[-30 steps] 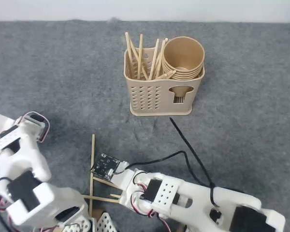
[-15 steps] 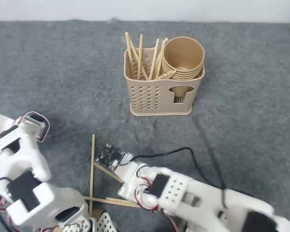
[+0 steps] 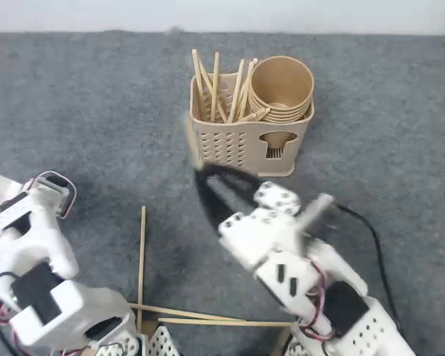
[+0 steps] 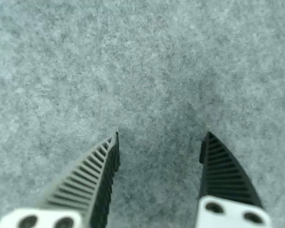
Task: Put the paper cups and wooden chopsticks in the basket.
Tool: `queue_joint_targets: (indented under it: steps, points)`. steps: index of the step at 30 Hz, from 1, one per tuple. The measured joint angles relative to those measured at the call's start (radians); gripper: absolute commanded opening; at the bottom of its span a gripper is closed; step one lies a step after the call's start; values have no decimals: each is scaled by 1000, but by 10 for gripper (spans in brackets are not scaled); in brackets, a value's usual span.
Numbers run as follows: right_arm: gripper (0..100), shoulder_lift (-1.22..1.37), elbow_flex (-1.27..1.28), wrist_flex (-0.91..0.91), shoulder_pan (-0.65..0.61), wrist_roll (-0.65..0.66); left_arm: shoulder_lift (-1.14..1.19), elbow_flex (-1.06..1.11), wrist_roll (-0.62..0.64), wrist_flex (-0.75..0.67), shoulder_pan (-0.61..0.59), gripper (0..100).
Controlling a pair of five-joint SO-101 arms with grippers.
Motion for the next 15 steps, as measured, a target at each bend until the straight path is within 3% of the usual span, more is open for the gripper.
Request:
queue_joint_targets:
  steps: [7, 15]
  points:
    - [7, 40, 11, -456, 150, 0, 0, 0, 0, 0, 0, 264]
    - [7, 410, -66, -776, 244, 0, 0, 0, 0, 0, 0, 264]
